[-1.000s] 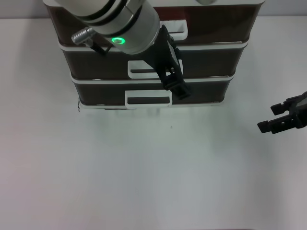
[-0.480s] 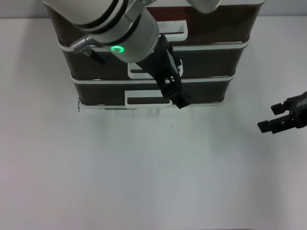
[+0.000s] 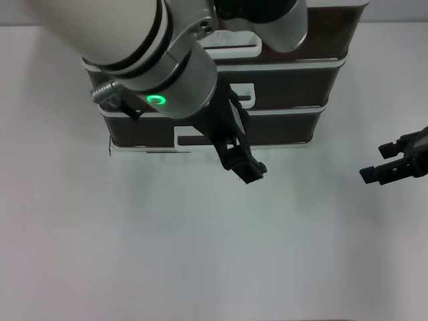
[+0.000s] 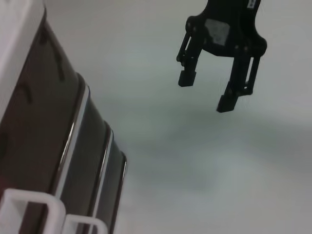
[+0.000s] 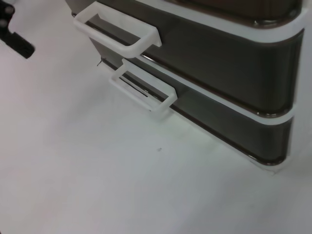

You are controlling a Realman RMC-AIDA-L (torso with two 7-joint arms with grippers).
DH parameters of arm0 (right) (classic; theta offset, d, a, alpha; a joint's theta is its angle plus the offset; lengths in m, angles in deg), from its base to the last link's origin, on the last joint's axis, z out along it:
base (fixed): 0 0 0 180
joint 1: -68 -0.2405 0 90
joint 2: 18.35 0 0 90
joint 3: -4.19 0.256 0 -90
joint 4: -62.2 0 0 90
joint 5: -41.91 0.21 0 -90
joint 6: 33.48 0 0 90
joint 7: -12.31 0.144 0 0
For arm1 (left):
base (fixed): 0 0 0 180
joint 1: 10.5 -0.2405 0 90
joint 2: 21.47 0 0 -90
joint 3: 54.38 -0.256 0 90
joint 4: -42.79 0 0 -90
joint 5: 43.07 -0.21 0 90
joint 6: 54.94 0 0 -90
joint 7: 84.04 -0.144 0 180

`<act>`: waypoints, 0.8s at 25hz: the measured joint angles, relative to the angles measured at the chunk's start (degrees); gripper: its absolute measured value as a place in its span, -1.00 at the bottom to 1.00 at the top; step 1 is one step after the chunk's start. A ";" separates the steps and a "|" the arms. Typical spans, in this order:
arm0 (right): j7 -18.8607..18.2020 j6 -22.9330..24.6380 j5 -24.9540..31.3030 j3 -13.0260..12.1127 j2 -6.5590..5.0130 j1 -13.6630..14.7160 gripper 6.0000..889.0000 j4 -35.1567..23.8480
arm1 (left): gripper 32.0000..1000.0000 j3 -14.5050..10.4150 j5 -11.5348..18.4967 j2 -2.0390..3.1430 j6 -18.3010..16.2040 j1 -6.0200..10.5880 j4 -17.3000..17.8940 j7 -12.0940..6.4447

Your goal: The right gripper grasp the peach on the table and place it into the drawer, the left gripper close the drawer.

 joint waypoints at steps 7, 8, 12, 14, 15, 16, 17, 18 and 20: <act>0.00 -0.01 0.00 0.00 0.00 -0.05 0.83 0.00 | 0.67 -0.20 0.08 0.00 -0.58 -0.36 1.59 0.97; 0.00 -0.01 0.00 0.00 0.00 -0.08 0.83 0.00 | 0.67 -0.22 0.11 0.00 -0.65 -0.52 1.67 1.43; 0.00 -0.01 0.00 -0.04 0.00 -0.15 0.83 0.00 | 0.67 -0.14 0.28 0.02 -0.73 -0.68 1.82 2.01; 0.00 -0.01 0.00 -0.09 0.00 -0.25 0.83 0.00 | 0.67 -0.05 0.30 0.04 -0.80 -0.73 2.16 2.20; 0.00 -0.01 0.00 -0.09 0.00 -0.29 0.83 0.00 | 0.67 0.01 0.30 0.05 -0.91 -0.76 2.31 2.23; 0.00 -0.01 0.00 -0.10 0.00 -0.31 0.83 0.00 | 0.67 0.08 0.31 0.05 -1.02 -0.78 2.39 2.23; 0.00 -0.01 0.00 -0.12 0.00 -0.31 0.83 0.00 | 0.67 0.12 0.31 0.05 -1.12 -0.78 2.40 2.24; 0.00 -0.01 0.00 -0.14 0.00 -0.32 0.83 0.00 | 0.67 0.13 0.31 0.04 -1.20 -0.82 2.44 2.38; 0.00 -0.01 0.00 -0.16 0.00 -0.33 0.83 0.00 | 0.67 -0.01 0.31 0.02 -1.29 -1.03 2.74 2.86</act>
